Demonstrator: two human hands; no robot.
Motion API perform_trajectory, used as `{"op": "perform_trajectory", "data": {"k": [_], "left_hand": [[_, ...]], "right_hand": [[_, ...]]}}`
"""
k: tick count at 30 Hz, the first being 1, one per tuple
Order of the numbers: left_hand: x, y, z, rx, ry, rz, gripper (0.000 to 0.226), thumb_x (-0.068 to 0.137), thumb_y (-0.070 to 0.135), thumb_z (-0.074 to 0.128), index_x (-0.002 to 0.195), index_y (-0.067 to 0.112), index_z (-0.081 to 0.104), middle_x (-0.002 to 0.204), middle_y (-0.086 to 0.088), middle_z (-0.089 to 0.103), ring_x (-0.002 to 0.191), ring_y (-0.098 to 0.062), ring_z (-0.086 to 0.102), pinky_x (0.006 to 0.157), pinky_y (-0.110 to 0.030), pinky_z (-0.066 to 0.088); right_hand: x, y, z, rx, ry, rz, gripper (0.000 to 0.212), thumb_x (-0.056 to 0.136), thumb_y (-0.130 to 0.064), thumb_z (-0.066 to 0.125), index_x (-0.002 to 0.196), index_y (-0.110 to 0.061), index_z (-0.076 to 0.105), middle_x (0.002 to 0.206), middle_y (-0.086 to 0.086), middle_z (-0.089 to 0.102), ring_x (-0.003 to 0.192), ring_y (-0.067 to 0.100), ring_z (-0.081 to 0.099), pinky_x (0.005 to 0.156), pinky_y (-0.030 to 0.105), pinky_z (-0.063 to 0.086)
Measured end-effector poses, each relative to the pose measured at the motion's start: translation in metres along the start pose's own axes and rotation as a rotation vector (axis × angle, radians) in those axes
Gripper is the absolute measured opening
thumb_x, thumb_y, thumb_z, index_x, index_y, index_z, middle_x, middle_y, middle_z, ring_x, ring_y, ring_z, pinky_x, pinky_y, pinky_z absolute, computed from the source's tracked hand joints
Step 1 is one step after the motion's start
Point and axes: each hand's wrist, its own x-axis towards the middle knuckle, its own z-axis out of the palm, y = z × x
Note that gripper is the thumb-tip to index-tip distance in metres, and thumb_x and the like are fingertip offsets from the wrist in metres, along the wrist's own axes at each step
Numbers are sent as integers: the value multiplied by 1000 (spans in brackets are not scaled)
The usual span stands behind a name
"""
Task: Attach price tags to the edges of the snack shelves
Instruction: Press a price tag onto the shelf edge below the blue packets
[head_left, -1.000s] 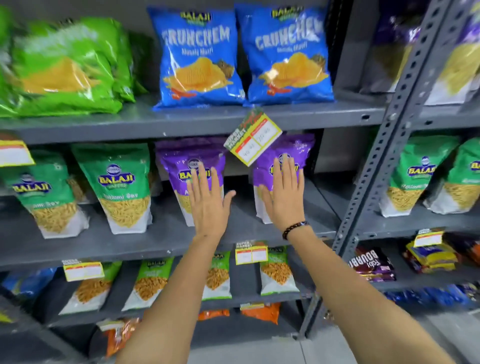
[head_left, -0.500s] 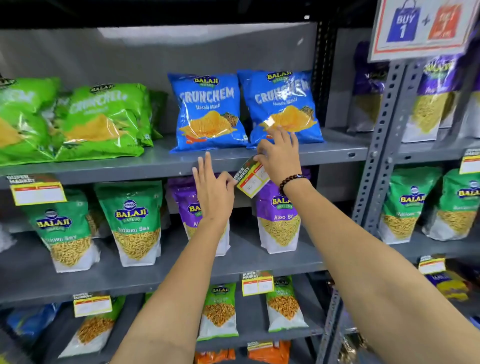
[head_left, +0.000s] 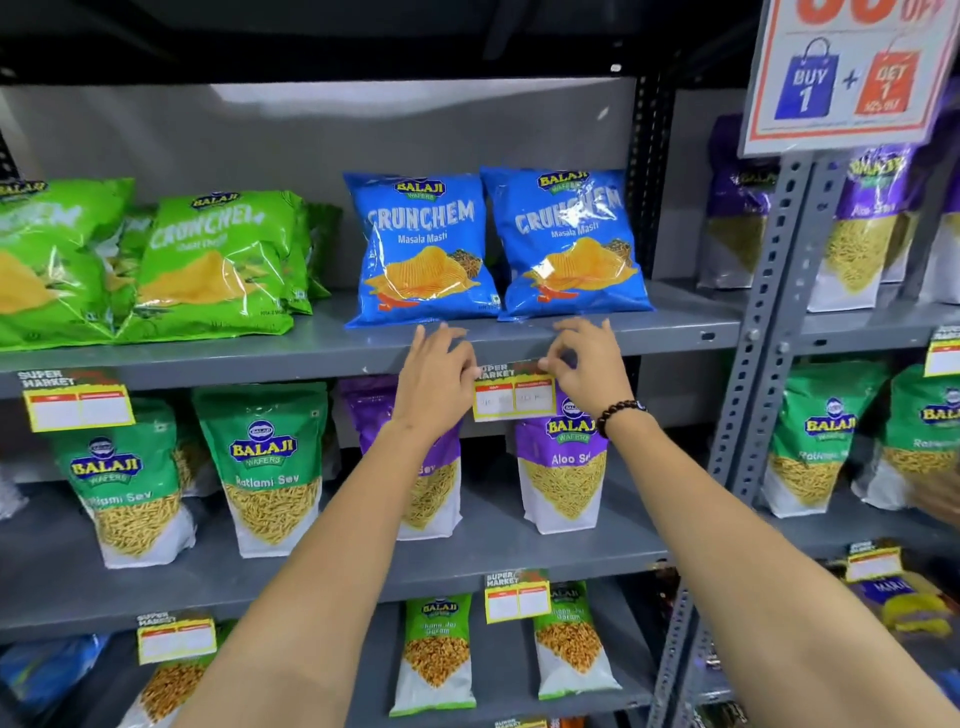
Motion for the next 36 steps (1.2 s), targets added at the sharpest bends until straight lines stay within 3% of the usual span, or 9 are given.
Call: {"op": "perform_trajectory", "data": {"k": [4,6,8,10,16,24,29,32,36], "left_hand": [[5,4,6,42,35,-42,11,85,14,65,78,6,62,114,-13,60,104,-32,55,109,-45,31],[7,5,6,64,66,-43,10,85,16,64,81,7,62,108,-10,61,94,-30,57,89,-42,46],[10,4,2,73,84,-32,9,87,19,62,83,10,62,101,-7,61,87,-27,58,67,-36,46],[14,4,-1,81,80,-29,9,90,20,58,87,12,61,96,-6,61,83,-26,59,60,-33,41],[20,10,-7,84,66,-82,12,94,22,51,91,12,57,93,-6,62,78,-26,60,58,-31,37],[27,16,-13,64,31,-184,9,86,19,54,89,10,55,90,-6,63,77,-28,60,63,-33,36],[34,19,-9,63,-5,-221,44,79,47,64,105,13,50,102,-3,65,93,-26,61,70,-36,42],[39,22,-5,167,-24,-231,61,77,60,61,113,13,48,109,-6,62,99,-26,58,71,-39,46],[42,24,0,185,-32,-254,59,78,57,62,114,13,47,110,-7,61,99,-27,57,71,-39,47]], "right_hand": [[2,3,3,-22,32,0,14,77,-10,71,67,-6,62,111,14,64,106,29,54,109,48,21],[4,3,3,-27,42,-3,15,76,-11,72,66,-7,62,107,12,65,99,28,55,99,44,29],[6,2,2,0,45,3,18,75,-12,73,63,-10,61,99,11,67,95,27,57,92,42,33],[9,2,1,32,49,18,20,76,-13,73,61,-13,59,92,10,67,94,28,59,88,41,34],[15,1,2,27,96,87,16,81,-21,68,73,-8,61,88,9,66,84,25,55,83,30,25],[22,-5,0,-10,81,138,18,78,-25,70,83,-13,58,90,5,65,90,24,56,93,40,30],[25,-12,3,-30,36,192,60,70,-48,73,115,-16,49,105,3,63,104,23,51,97,42,30],[26,-15,7,-91,47,203,65,69,-54,71,117,-16,48,109,4,62,107,26,50,96,44,30],[23,-14,11,-170,61,156,59,74,-53,66,116,-17,48,111,4,62,105,26,50,94,45,30]]}}
